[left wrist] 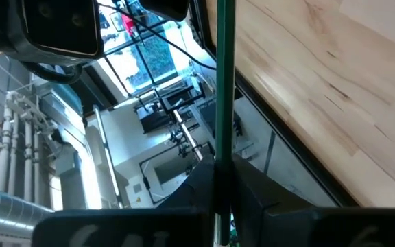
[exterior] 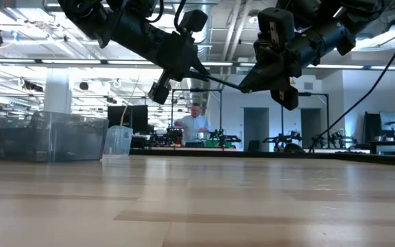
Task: Sort pens & pencils
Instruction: Put the green pencil into the white bin, then put the black pen into the black bin
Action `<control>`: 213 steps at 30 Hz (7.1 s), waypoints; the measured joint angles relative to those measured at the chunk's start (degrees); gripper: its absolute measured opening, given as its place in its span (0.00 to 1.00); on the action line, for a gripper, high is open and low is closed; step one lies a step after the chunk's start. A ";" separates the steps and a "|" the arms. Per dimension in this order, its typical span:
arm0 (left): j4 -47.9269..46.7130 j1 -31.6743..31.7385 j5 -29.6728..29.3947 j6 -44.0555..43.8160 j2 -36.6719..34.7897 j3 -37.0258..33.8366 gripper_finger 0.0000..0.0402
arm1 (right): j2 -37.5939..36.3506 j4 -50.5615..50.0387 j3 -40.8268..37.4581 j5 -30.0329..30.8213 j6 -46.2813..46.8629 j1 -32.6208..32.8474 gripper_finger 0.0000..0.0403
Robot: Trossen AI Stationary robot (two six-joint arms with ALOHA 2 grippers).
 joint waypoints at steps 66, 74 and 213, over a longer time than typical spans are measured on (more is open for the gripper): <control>-61.25 17.17 -12.84 -69.95 -27.23 0.00 0.03 | 0.00 -4.49 -0.02 -1.51 -10.75 0.38 0.61; -74.81 26.97 -2.09 -84.76 -28.20 0.00 0.03 | 0.00 -4.39 -0.02 -1.48 -12.07 0.42 0.61; -69.48 23.69 32.80 -93.39 -39.07 2.95 0.20 | -14.80 -14.53 -0.07 1.47 -5.16 7.25 0.61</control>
